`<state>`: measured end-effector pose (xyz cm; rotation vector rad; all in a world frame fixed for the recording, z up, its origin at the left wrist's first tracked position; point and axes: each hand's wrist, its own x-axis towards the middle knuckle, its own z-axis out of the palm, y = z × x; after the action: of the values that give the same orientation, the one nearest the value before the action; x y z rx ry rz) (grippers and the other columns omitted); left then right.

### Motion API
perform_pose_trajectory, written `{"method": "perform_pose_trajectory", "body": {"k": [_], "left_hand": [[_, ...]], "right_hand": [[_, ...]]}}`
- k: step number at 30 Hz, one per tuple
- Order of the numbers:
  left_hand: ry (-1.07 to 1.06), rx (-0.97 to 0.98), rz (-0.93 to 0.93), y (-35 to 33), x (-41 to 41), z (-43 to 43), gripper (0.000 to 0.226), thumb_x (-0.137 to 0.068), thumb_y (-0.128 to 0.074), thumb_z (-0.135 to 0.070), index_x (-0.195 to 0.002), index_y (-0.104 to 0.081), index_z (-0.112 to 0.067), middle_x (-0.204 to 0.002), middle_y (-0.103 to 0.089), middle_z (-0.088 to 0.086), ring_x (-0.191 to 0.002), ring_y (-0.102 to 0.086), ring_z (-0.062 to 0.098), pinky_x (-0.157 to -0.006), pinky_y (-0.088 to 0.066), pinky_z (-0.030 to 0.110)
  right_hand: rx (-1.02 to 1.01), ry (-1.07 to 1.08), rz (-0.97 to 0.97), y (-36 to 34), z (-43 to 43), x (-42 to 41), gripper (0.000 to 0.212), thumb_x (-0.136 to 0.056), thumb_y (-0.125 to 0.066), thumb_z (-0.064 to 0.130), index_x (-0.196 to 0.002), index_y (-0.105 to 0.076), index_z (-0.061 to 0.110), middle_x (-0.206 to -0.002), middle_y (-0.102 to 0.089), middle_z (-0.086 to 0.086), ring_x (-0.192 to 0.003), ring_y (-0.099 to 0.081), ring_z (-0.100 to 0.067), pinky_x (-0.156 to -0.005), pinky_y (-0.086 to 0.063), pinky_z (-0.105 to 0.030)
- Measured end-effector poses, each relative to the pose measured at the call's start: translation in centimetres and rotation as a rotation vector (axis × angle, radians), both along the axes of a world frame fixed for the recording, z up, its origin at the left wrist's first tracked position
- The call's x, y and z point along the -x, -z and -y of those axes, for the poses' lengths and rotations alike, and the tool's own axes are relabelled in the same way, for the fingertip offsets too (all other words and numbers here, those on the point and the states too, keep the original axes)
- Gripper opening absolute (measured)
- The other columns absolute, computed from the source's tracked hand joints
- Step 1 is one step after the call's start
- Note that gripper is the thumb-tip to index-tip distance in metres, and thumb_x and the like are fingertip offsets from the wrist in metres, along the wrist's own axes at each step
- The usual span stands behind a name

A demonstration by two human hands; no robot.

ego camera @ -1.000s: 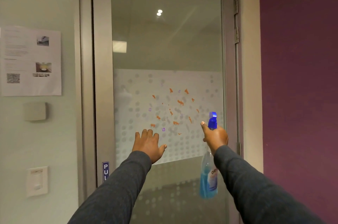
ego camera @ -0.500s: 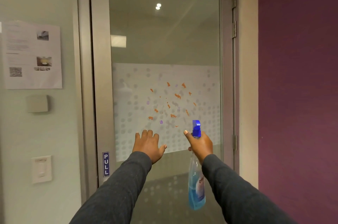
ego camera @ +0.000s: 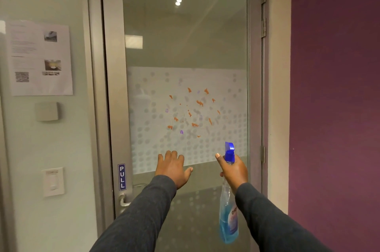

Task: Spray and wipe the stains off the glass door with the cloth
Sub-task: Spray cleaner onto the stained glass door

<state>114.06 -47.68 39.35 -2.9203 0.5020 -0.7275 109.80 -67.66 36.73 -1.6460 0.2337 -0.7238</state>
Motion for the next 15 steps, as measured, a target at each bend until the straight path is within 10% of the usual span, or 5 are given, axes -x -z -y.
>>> {"method": "perform_pose_trajectory", "body": {"k": [6, 15], "left_hand": [[0.057, 0.026, -0.048, 1.1, 2.0, -0.4, 0.061, -0.097, -0.032, -0.06, -0.137, -0.048, -0.016, -0.143, -0.045, 0.01, -0.137, -0.035, 0.03, -0.115, -0.023, 0.053], [0.281, 0.007, -0.16, 4.4, 6.4, -1.6, 0.062, -0.097, -0.034, -0.059, -0.138, -0.048, -0.014, -0.146, -0.043, 0.017, -0.144, -0.029, 0.034, -0.12, -0.016, 0.057]], "right_hand": [[0.021, 0.03, -0.028, 3.1, -0.8, 3.3, 0.038, -0.092, -0.071, 0.04, -0.095, -0.06, 0.005, -0.082, -0.063, -0.012, -0.076, -0.061, -0.027, -0.085, -0.06, -0.055], [0.056, 0.184, -0.102, 7.6, -5.5, 11.0, 0.031, -0.091, -0.07, 0.046, -0.093, -0.062, 0.017, -0.088, -0.069, -0.013, -0.087, -0.068, -0.034, -0.084, -0.061, -0.053]]}}
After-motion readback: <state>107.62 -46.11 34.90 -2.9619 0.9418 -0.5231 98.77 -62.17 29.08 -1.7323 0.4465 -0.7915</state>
